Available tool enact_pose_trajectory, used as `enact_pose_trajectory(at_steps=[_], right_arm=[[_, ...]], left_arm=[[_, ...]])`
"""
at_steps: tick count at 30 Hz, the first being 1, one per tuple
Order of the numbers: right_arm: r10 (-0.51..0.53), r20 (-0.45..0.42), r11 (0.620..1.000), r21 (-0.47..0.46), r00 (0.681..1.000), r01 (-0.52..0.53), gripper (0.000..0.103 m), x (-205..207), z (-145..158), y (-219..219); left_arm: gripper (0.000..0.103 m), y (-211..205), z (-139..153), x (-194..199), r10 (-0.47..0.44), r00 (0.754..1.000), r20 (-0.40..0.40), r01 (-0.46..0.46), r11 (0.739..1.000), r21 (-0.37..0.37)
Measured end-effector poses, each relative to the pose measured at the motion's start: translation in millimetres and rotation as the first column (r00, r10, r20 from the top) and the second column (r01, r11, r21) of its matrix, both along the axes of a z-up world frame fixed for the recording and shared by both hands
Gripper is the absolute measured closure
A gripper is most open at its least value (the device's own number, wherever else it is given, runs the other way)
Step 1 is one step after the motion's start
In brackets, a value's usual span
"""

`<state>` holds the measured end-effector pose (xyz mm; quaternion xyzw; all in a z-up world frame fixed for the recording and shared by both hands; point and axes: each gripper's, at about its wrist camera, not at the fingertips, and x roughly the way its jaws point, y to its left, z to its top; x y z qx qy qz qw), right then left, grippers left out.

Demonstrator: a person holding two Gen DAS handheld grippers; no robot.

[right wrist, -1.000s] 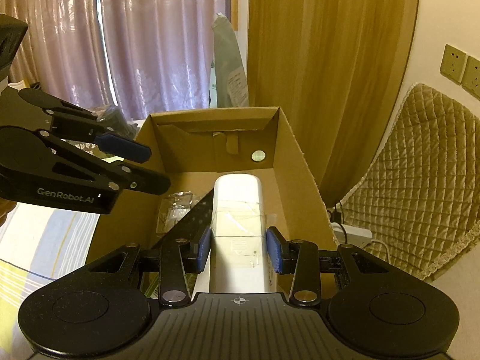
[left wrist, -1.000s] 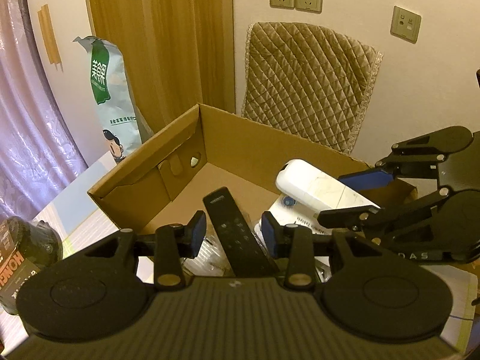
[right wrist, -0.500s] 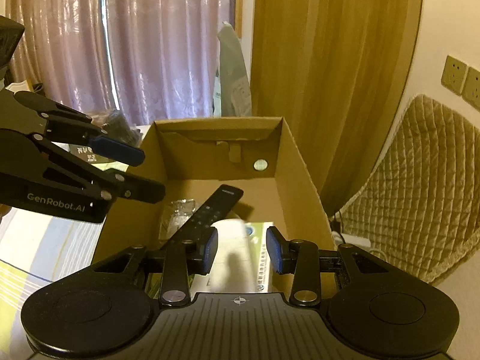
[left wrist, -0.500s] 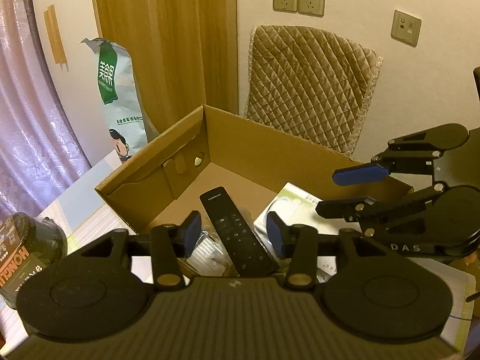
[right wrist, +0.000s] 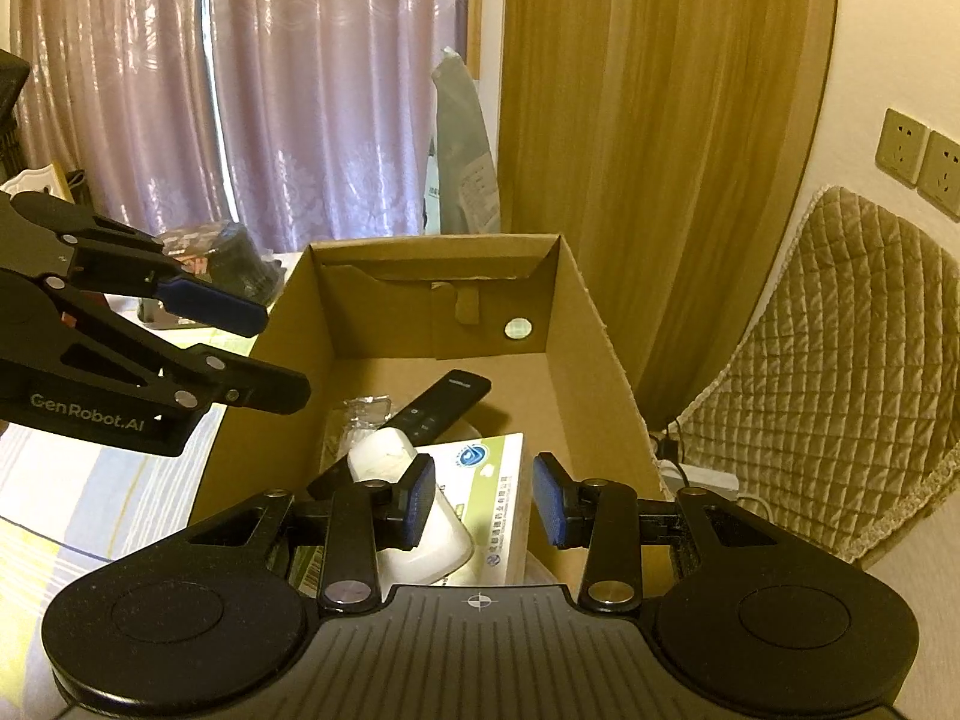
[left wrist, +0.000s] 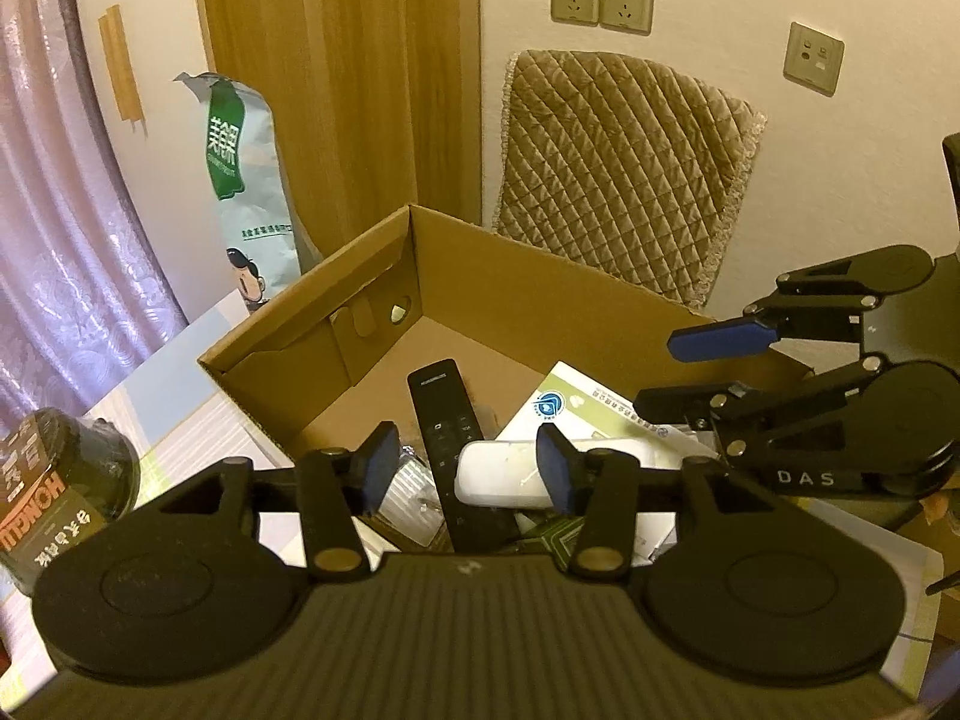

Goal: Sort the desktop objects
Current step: 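Open the right gripper to drop the white USB stick into the cardboard box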

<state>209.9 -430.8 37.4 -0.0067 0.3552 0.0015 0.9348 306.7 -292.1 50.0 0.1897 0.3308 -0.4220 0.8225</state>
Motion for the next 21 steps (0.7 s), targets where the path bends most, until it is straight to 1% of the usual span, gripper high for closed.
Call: enact_pose_trajectory(at_steps=[1,2,4,8,10,11,13,15,16,21], right_arm=[[-0.005,0.023,1.000,-0.005,1.000,0.005,0.009,-2.8,1.7,0.5],[-0.009,0.045,1.000,-0.009,0.999,0.010,0.007,-5.6,3.3,1.0],[0.027,0.039,1.000,-0.010,0.999,-0.026,0.007,-6.4,5.5,2.4],[0.053,0.047,0.998,-0.021,0.997,-0.053,0.007,-8.4,8.3,1.8],[0.068,0.047,0.998,-0.021,0.997,-0.067,0.007,-8.9,9.3,-0.2],[0.075,0.046,0.997,-0.022,0.996,-0.074,0.007,-9.3,9.7,-1.3],[0.081,0.044,0.997,-0.021,0.996,-0.080,0.007,-13.1,10.6,-2.6],[0.079,0.044,0.997,-0.019,0.996,-0.079,0.007,-19.3,12.0,-3.1],[0.079,0.043,0.997,-0.018,0.996,-0.078,0.007,-22.3,12.7,-3.4],[0.075,0.043,0.997,-0.011,0.996,-0.074,0.007,-37.6,16.2,-4.9]], left_arm=[[0.054,1.1,0.8,-1.4,0.006,1.000,0.001,-0.006,1.000,0.000],[0.053,2.1,1.5,-2.8,0.011,1.000,0.001,-0.011,1.000,-0.001],[0.046,4.9,3.1,-6.7,0.029,1.000,0.003,-0.029,1.000,-0.001],[0.040,12.0,7.3,-14.7,0.077,0.997,0.004,-0.077,0.997,-0.002],[0.027,16.0,10.1,-18.7,0.107,0.994,0.007,-0.107,0.994,-0.005],[0.024,17.7,11.7,-21.0,0.122,0.993,0.010,-0.122,0.993,-0.007],[0.010,20.9,15.1,-26.0,0.154,0.988,0.022,-0.154,0.988,-0.012],[0.003,23.6,18.5,-32.1,0.186,0.982,0.034,-0.185,0.983,-0.019],[0.001,24.8,20.2,-35.3,0.200,0.979,0.039,-0.200,0.980,-0.022],[0.001,29.4,25.1,-55.8,0.241,0.970,0.041,-0.240,0.970,-0.029]])
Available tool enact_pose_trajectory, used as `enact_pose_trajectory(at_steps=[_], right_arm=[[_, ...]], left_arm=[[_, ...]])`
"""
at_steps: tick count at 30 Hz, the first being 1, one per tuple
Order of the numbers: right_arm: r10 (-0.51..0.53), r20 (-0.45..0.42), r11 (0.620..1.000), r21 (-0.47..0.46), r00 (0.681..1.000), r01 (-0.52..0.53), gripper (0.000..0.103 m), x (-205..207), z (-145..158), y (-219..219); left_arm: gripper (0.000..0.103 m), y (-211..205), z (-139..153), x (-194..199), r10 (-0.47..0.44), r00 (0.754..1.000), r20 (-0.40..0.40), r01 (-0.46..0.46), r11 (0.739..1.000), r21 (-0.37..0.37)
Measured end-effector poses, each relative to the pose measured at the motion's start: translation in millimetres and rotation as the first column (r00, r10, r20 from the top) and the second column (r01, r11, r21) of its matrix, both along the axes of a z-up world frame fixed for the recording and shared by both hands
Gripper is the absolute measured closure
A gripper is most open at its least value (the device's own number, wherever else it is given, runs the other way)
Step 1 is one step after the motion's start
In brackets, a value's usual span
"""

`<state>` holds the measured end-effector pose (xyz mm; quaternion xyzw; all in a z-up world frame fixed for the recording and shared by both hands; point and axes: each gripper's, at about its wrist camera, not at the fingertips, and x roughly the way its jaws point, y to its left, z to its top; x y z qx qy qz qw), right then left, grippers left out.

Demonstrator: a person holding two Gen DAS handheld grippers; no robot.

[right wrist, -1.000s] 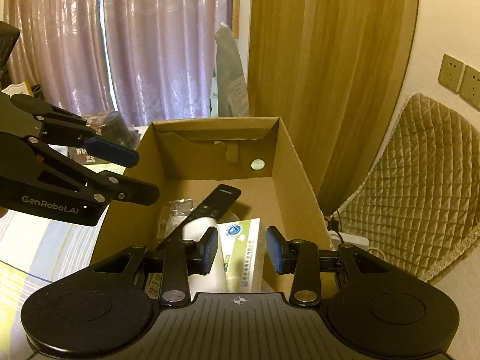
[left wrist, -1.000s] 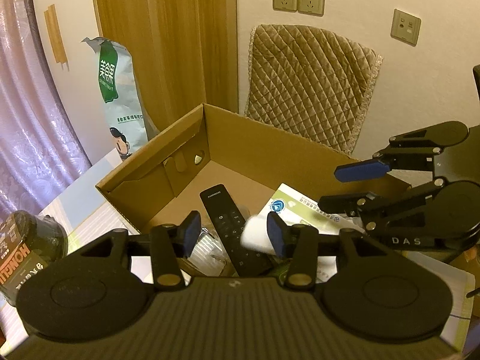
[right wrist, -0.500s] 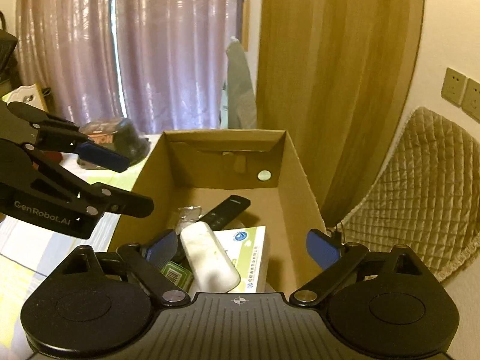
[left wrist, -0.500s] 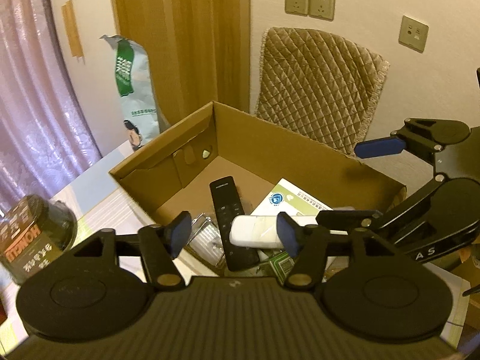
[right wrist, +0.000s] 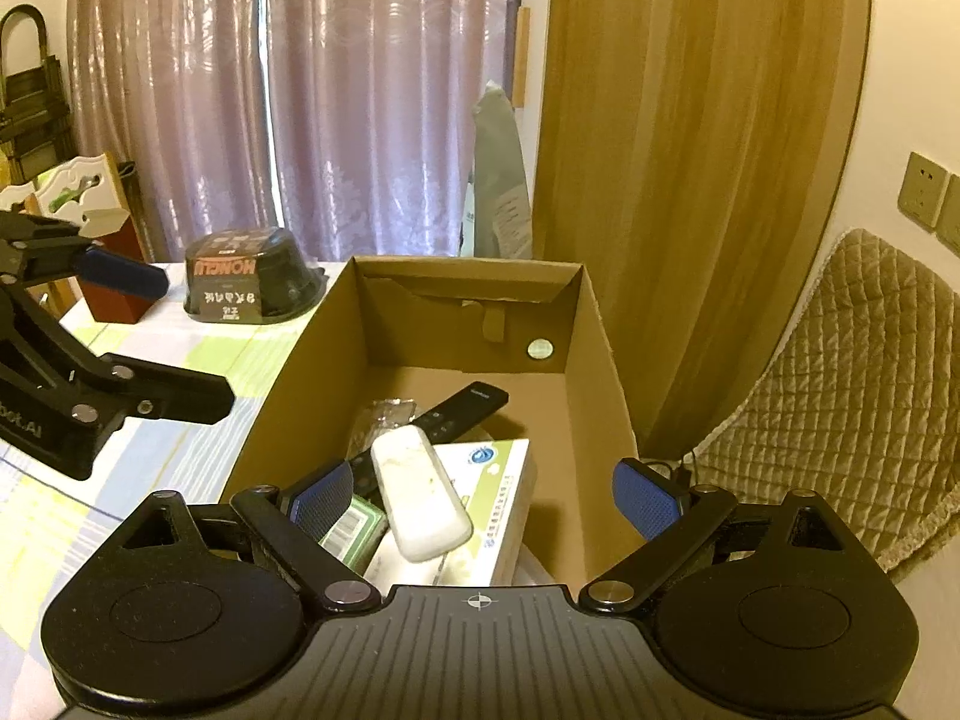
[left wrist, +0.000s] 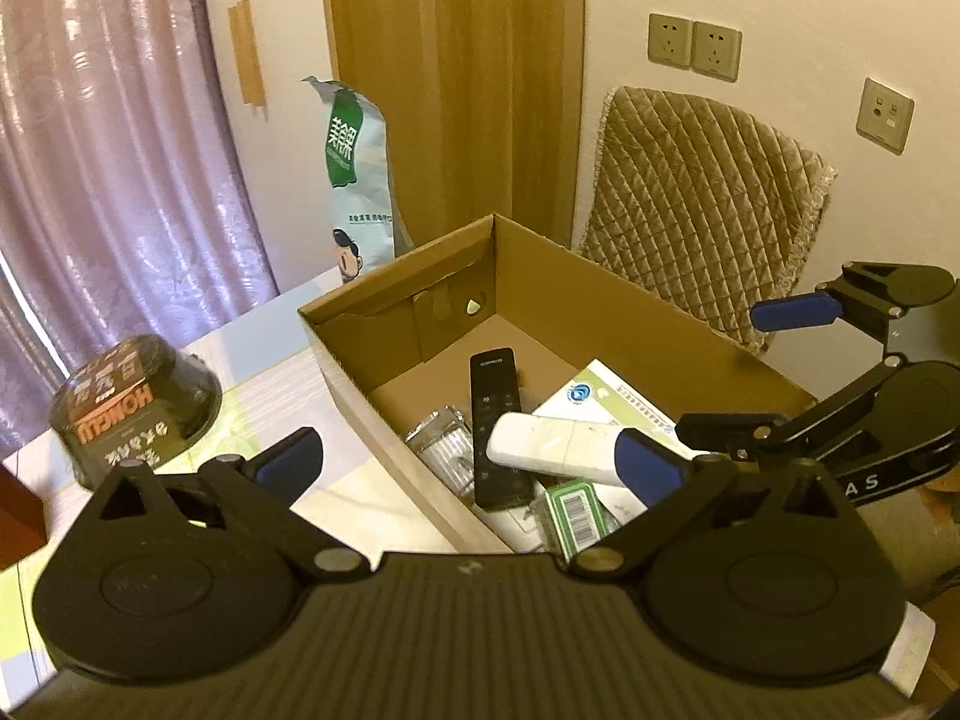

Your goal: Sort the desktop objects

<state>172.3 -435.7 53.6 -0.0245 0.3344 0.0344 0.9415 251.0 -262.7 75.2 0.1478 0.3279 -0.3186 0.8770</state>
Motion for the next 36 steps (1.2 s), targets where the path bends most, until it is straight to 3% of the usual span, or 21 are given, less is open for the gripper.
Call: enact_pose_trajectory(at_steps=[5,10,12,14,24,36], right_arm=[[-0.004,-0.001,1.000,0.006,1.000,0.004,0.007,-15.4,3.5,-1.5],[-0.084,-0.004,0.996,0.025,0.996,0.084,0.007,-44.7,11.7,0.1],[-0.107,-0.007,0.994,0.032,0.994,0.107,0.007,-59.0,16.1,1.8],[-0.120,-0.004,0.992,0.035,0.993,0.120,0.000,-73.9,20.7,4.2],[-0.177,0.011,0.984,0.024,0.984,0.176,0.000,-144.5,40.2,13.3],[-0.116,-0.044,0.990,0.077,0.992,0.119,0.000,-146.9,30.5,-6.4]], left_arm=[[0.001,5.1,2.1,-26.8,0.015,1.000,0.005,-0.015,1.000,-0.004],[0.001,15.1,2.2,-59.0,0.060,0.998,0.010,-0.060,0.998,-0.020],[0.001,21.6,3.1,-72.1,0.086,0.996,-0.001,-0.086,0.996,-0.034],[0.001,30.4,4.8,-84.5,0.120,0.993,-0.020,-0.121,0.991,-0.062],[0.001,47.9,12.5,-142.1,0.157,0.986,-0.058,-0.163,0.980,-0.113],[0.001,28.3,14.6,-173.1,0.224,0.971,-0.085,-0.232,0.968,-0.099]])
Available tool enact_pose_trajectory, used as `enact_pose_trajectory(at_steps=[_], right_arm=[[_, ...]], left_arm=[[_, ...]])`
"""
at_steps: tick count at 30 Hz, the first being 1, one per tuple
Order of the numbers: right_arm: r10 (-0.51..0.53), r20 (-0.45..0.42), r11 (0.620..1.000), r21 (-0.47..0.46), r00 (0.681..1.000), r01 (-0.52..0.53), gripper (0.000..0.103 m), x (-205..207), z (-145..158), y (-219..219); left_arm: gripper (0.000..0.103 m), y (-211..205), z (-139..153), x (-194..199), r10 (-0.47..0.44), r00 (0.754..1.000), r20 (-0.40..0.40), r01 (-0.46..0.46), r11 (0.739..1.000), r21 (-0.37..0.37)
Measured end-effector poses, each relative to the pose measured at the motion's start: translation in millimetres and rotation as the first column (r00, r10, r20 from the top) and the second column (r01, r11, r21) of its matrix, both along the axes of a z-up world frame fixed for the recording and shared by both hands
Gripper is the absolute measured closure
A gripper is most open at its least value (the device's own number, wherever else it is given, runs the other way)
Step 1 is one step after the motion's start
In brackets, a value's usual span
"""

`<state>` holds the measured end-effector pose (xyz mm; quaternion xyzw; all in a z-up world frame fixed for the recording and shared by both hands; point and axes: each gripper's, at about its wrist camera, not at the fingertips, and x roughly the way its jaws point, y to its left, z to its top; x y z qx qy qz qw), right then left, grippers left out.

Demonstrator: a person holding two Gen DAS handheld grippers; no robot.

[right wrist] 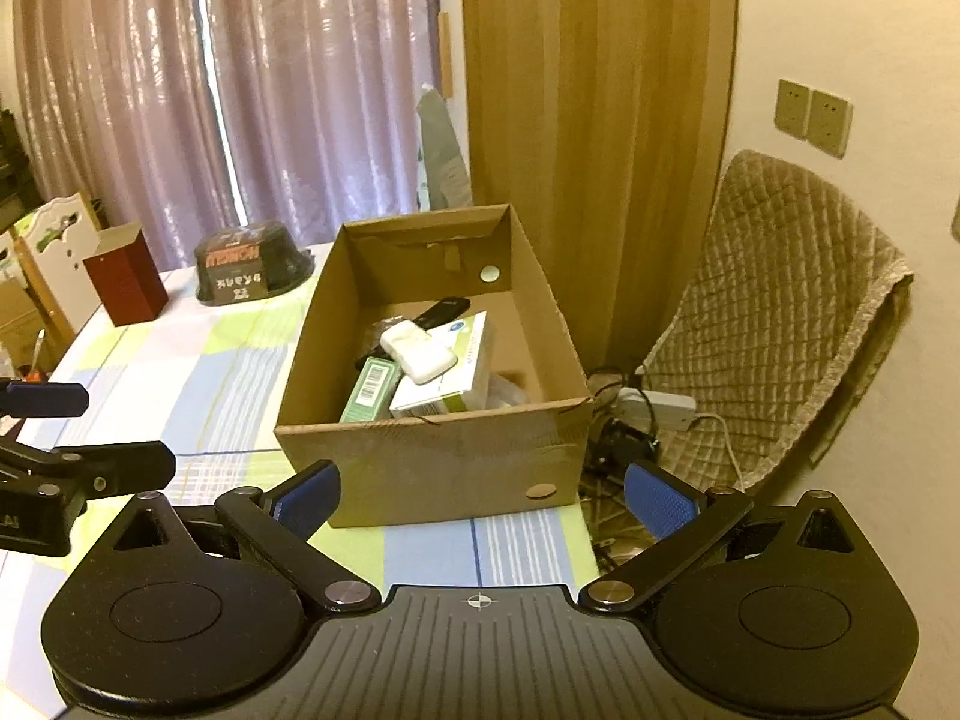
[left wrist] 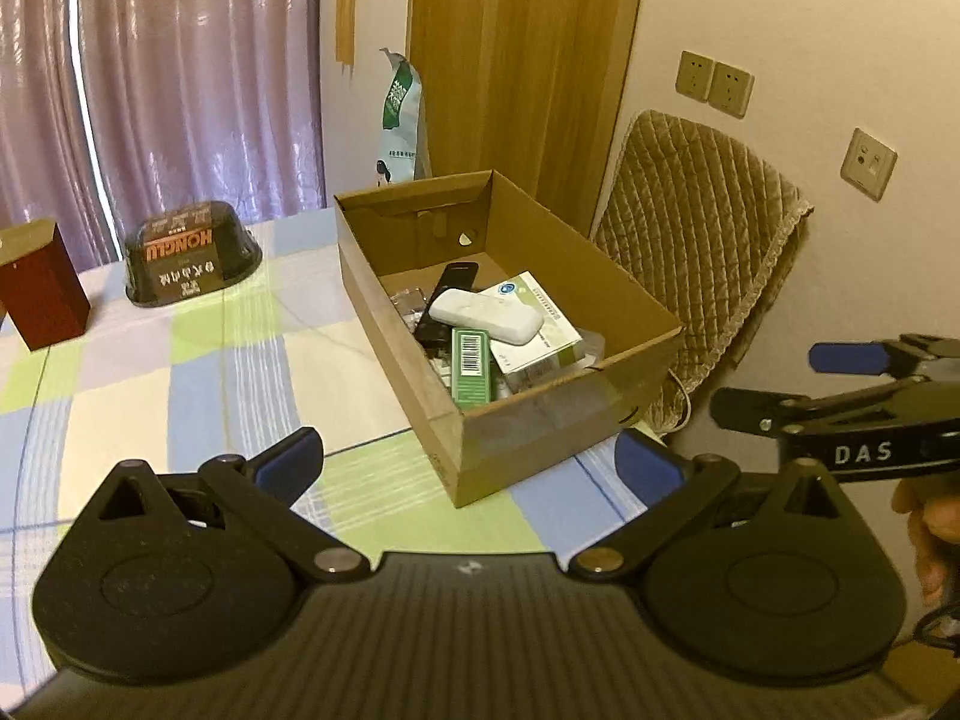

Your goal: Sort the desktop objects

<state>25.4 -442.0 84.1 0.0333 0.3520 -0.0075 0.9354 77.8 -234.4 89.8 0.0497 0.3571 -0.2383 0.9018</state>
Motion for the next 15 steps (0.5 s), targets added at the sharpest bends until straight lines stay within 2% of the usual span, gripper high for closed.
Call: enact_pose_trajectory(at_steps=[10,15], right_arm=[[0.101,-0.040,0.995,0.008,0.994,-0.101,0.000,19.9,-9.8,-39.8],[0.103,-0.081,0.994,-0.010,0.991,-0.104,0.000,31.3,-13.3,-45.9]], left_arm=[[0.001,-36.4,-1.5,-3.0,0.087,0.996,-0.035,-0.089,0.995,-0.041],[0.001,-45.2,-9.7,0.6,0.140,0.989,-0.048,-0.141,0.990,-0.005]])
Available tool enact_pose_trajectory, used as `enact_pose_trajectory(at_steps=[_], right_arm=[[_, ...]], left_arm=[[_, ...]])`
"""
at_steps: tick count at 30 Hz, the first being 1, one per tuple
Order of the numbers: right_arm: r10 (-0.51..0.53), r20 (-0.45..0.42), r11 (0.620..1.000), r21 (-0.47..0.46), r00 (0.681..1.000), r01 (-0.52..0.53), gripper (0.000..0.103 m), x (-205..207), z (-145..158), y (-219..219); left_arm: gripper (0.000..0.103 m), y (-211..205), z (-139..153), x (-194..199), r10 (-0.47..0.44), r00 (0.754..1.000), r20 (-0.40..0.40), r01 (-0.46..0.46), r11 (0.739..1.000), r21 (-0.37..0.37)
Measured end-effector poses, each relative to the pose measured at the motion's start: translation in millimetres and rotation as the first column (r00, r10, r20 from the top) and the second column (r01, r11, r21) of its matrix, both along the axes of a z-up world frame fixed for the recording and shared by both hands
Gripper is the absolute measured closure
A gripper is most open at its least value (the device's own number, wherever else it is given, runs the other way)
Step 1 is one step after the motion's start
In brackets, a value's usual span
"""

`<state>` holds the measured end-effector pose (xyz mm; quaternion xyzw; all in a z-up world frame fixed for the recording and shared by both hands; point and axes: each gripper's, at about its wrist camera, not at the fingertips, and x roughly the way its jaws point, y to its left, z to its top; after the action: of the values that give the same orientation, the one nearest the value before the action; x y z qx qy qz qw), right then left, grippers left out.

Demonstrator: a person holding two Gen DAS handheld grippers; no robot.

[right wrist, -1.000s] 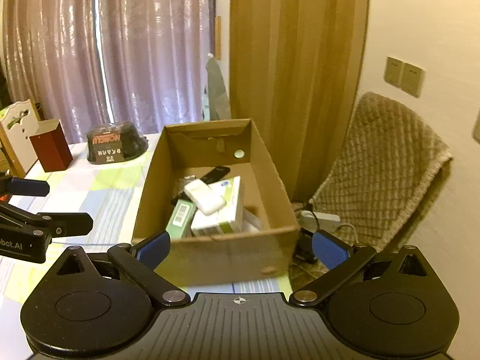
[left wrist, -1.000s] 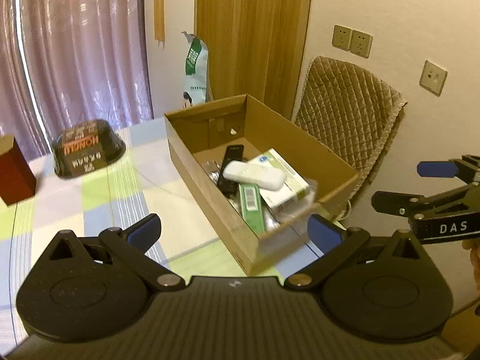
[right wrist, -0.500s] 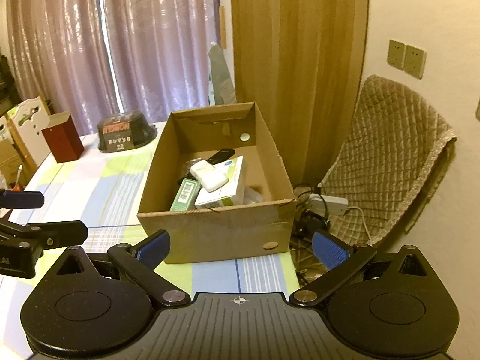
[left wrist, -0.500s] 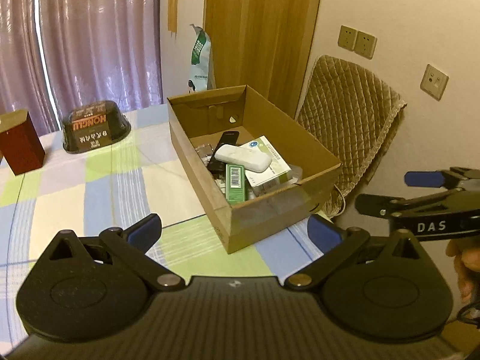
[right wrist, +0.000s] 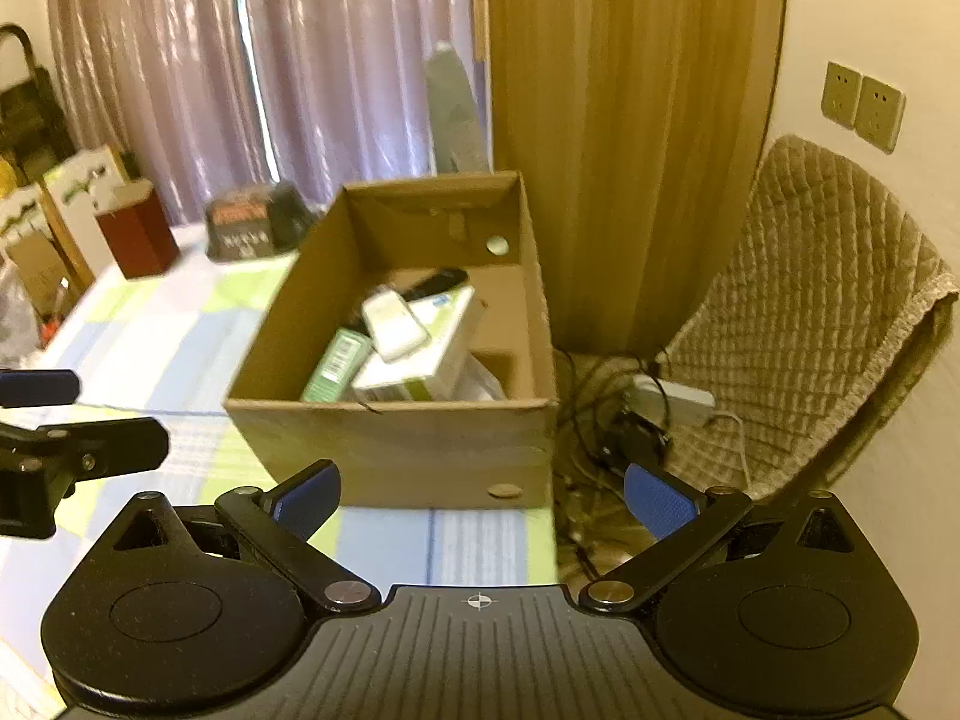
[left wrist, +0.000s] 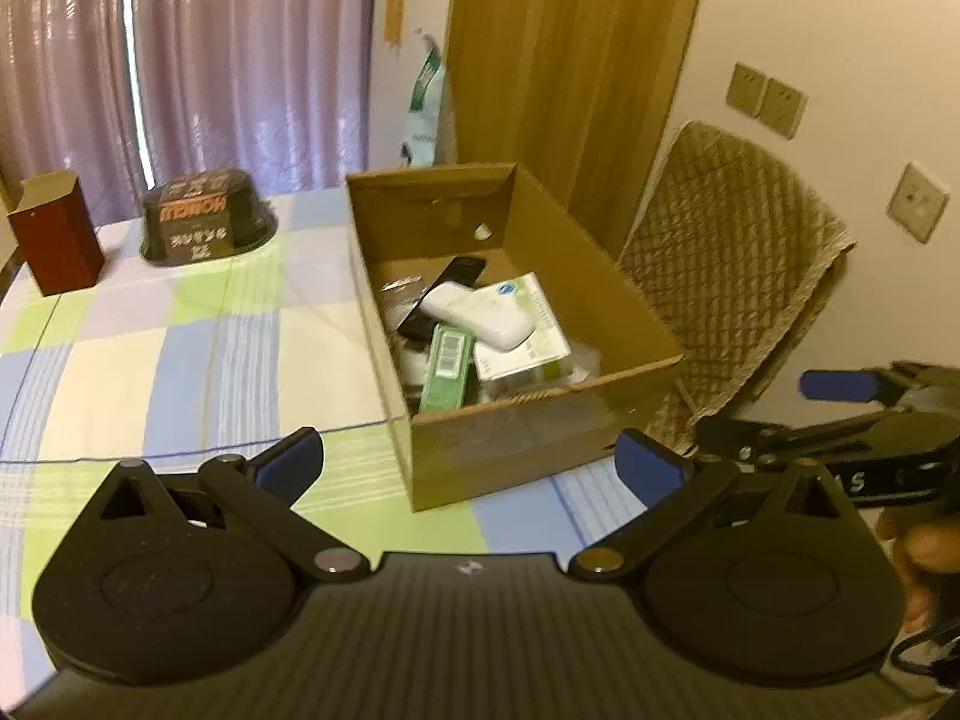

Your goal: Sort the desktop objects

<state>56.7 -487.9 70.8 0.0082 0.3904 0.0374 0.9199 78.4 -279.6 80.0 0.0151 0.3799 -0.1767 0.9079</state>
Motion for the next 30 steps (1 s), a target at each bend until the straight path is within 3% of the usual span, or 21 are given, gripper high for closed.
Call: enact_pose_trajectory(at_steps=[14,30], right_arm=[[0.040,-0.041,0.999,0.016,0.998,-0.039,0.000,2.9,-1.1,2.3],[0.063,-0.028,0.998,0.020,0.998,-0.062,0.000,5.0,4.5,6.9]], left_arm=[[0.001,-0.2,-12.4,4.8,0.105,0.993,-0.047,-0.103,0.994,0.038],[0.001,-1.6,-11.5,-1.1,0.143,0.989,-0.046,-0.140,0.988,0.062]])
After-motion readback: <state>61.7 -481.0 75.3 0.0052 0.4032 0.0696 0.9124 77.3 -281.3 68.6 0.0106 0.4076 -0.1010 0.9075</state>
